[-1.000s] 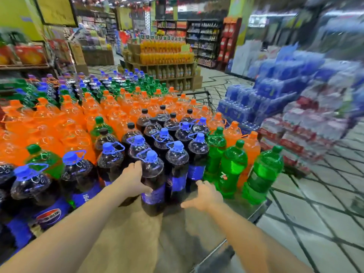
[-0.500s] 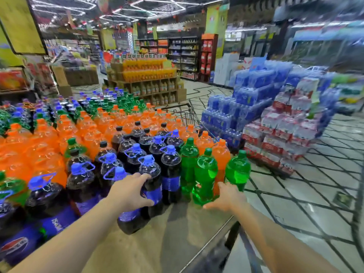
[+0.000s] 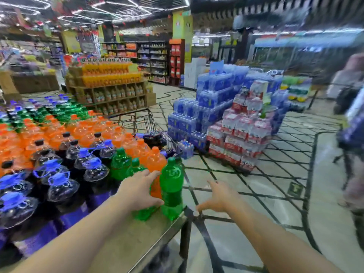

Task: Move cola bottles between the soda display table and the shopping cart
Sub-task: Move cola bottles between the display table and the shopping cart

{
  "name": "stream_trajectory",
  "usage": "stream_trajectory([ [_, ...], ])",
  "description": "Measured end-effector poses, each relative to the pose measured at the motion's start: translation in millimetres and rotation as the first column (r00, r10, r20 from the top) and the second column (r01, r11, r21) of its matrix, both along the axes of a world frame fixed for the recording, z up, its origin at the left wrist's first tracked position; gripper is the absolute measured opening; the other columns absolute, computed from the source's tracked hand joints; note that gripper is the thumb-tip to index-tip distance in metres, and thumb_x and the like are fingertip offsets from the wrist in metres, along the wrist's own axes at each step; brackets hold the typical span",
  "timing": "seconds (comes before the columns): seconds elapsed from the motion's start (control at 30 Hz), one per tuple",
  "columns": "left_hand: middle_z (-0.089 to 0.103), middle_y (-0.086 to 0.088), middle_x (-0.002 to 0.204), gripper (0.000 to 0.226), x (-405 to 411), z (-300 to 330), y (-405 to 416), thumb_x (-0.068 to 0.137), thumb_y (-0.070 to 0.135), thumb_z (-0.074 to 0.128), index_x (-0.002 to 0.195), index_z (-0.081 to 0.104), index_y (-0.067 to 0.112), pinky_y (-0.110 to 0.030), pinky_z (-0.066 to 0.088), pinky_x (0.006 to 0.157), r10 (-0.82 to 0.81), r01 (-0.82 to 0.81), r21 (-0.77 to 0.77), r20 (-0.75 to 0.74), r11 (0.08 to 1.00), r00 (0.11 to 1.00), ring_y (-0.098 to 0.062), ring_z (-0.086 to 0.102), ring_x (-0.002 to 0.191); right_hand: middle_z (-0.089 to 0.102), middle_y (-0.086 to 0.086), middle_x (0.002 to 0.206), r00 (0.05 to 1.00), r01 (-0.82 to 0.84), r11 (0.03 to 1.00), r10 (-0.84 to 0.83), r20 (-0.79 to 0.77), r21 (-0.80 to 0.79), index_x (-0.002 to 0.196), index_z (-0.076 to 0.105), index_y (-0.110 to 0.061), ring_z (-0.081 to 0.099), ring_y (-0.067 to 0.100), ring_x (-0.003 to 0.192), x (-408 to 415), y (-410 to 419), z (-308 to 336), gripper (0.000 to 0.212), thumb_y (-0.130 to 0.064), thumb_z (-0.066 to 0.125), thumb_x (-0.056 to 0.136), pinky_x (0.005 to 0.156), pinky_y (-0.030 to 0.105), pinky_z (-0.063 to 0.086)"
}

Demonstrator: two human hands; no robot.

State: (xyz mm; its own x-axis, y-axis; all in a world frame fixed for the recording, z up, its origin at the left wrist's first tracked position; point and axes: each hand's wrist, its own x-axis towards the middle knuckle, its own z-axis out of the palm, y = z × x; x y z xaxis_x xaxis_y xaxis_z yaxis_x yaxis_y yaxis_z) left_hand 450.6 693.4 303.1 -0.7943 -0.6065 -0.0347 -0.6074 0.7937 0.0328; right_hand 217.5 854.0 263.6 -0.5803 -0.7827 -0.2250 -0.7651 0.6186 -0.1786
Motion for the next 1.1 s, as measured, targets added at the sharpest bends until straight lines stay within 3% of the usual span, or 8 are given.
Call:
stream_trajectory([
  [0.17,0.046,0.003,0.153,0.106,-68,19,6,0.075,0.081,0.069,0.162,0.023,0.041,-0.042,0.050,0.104,-0.033,0.032,-0.046,-0.032,0.998,0.999,-0.023,0.045,0.143,0.041,0.004,0.158,0.998,0.052,0.999,-0.052,0.036,-0.005,0.159,0.028,-0.025,0.038,0.027,0.145,-61,29,10,0.121,-0.078,0.079,0.063,0.116,0.045,0.039],
  [0.47,0.046,0.001,0.150,0.105,-168,23,-12,0.077,0.084,0.065,0.162,0.024,0.037,-0.041,0.050,0.098,-0.089,0.093,-0.089,0.049,0.992,0.995,-0.025,0.046,0.139,0.040,0.004,0.157,0.997,0.069,0.997,-0.071,0.035,0.035,0.161,0.023,-0.027,0.039,0.026,0.143,-150,10,19,0.125,-0.082,0.076,0.062,0.106,0.045,0.049],
  [0.6,0.044,0.004,0.149,0.102,-217,16,-38,0.079,0.082,0.065,0.162,0.025,0.038,-0.040,0.049,0.100,-0.107,0.110,-0.058,0.057,0.992,0.993,-0.023,0.046,0.138,0.033,0.004,0.161,0.995,0.076,0.996,-0.078,0.055,0.041,0.162,0.020,-0.028,0.033,0.027,0.147,-189,-20,16,0.125,-0.081,0.077,0.064,0.109,0.048,0.047],
  [0.87,0.046,0.006,0.146,0.108,-296,13,-128,0.071,0.092,0.062,0.160,0.026,0.042,-0.040,0.050,0.100,-0.064,0.064,0.007,0.057,0.998,0.996,-0.021,0.047,0.136,0.037,0.006,0.159,0.993,0.076,0.995,-0.081,0.089,0.059,0.160,0.025,-0.027,0.032,0.028,0.148,-274,-107,17,0.120,-0.076,0.080,0.065,0.114,0.050,0.042],
  [1.1,0.046,0.007,0.148,0.103,-338,4,-197,0.075,0.086,0.066,0.160,0.029,0.041,-0.041,0.049,0.102,0.031,-0.034,0.033,0.079,0.999,0.996,-0.021,0.047,0.137,0.032,0.006,0.163,0.995,-0.045,0.999,0.042,0.091,0.029,0.162,0.023,-0.025,0.029,0.028,0.150,-331,-192,17,0.115,-0.067,0.081,0.072,0.116,0.047,0.036],
])
